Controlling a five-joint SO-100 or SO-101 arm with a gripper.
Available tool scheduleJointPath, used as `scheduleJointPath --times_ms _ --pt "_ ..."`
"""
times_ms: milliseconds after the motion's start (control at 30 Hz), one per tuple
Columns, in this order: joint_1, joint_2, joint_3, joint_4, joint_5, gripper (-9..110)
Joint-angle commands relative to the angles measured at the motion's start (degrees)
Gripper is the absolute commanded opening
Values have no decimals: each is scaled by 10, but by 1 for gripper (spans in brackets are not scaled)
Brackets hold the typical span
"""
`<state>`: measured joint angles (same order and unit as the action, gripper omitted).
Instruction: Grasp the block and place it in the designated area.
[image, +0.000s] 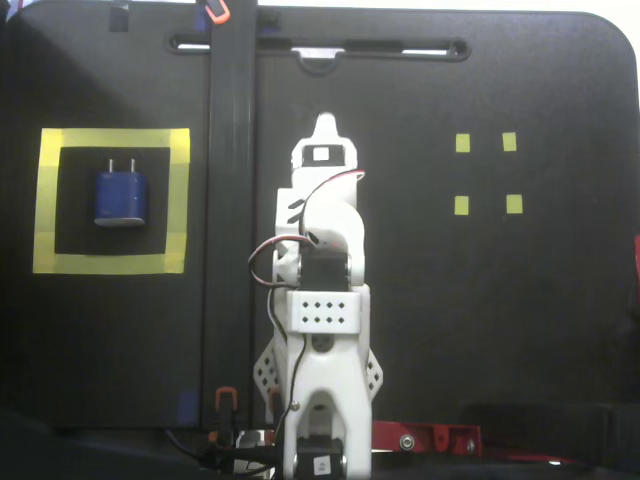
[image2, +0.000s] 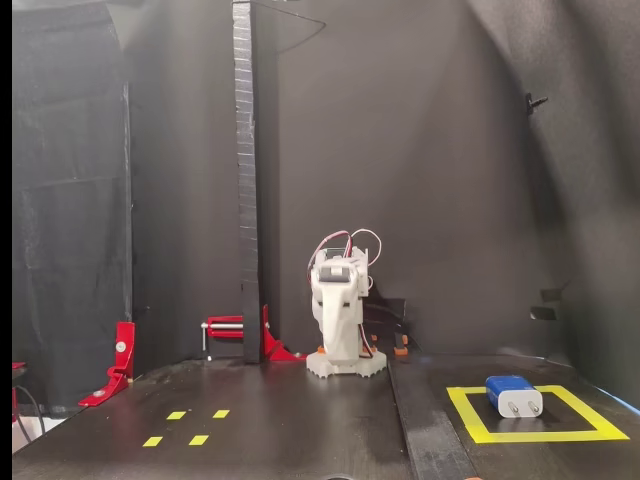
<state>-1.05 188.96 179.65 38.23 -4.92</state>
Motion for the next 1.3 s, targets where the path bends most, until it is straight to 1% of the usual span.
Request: scheduleJointPath --times_ms 0,100,1267 --pt "-3 5 4 25 -5 0" --pt "-3 5 4 56 -8 0" --pt "-4 5 4 56 -7 0"
